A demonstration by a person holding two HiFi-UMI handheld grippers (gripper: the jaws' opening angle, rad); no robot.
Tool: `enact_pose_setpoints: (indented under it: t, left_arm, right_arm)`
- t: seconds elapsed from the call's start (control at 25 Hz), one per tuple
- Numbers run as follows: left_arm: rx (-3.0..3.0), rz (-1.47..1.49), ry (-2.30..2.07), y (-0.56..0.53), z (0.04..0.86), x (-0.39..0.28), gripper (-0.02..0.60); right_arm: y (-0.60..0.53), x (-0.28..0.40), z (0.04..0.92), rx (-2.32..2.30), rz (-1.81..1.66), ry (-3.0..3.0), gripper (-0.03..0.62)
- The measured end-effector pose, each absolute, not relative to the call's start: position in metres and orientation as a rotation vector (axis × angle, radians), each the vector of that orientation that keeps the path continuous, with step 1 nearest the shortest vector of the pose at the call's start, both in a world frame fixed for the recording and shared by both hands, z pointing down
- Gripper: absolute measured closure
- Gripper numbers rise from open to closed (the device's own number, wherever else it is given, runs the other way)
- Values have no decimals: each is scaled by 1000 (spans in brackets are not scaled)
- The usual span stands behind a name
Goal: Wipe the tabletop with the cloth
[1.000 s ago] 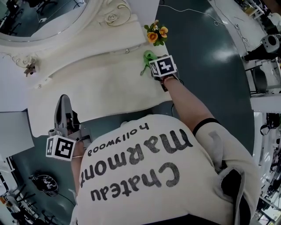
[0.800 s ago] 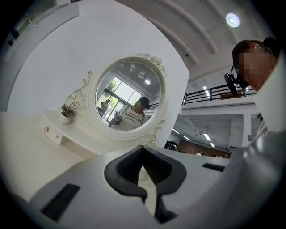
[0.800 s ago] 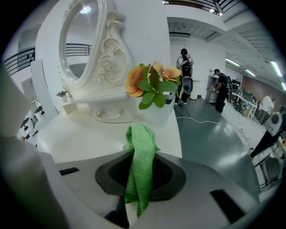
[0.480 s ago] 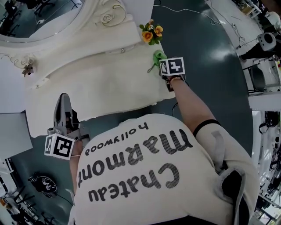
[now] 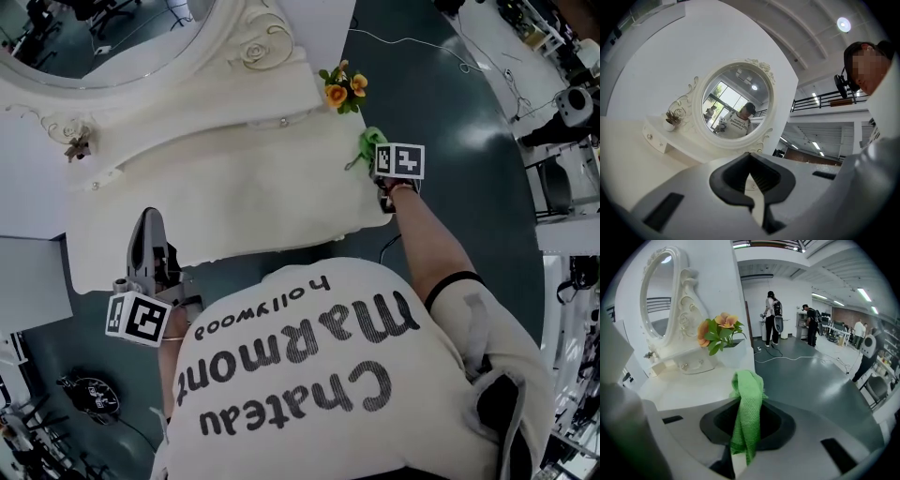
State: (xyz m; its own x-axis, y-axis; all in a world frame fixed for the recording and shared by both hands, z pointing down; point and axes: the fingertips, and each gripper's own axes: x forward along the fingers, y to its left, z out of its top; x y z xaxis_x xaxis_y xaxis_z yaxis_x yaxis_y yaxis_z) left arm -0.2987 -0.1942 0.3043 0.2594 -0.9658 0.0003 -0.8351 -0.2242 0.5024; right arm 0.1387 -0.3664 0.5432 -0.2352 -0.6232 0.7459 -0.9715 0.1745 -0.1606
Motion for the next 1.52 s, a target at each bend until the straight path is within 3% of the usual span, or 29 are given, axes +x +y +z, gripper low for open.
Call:
enact_pose_setpoints:
  t: [0.24,0.68,1.0,1.24,1.52]
  left_arm:
    - [2110,-457,-1652,-191,307,-323,575]
    - [2090,-472,-1695,-179,308,-369,575]
    - [2051,-459,-1742,-162,313,-420,575]
    - [2025,-450,-1746,-155,323,-446,575]
    - [1998,-453,-1734,-157,336,-461,575]
  right_arm:
    - [-369,118,518,1626,1007,-2082,502]
    - [-339,-61,490,1198,817,-2387,502]
    - [-309,-146,520,935,690,-2330,502]
    - [-300,-173,538,874,499,-2221,502]
    - [-304,-177,541,900,528,-2179,505]
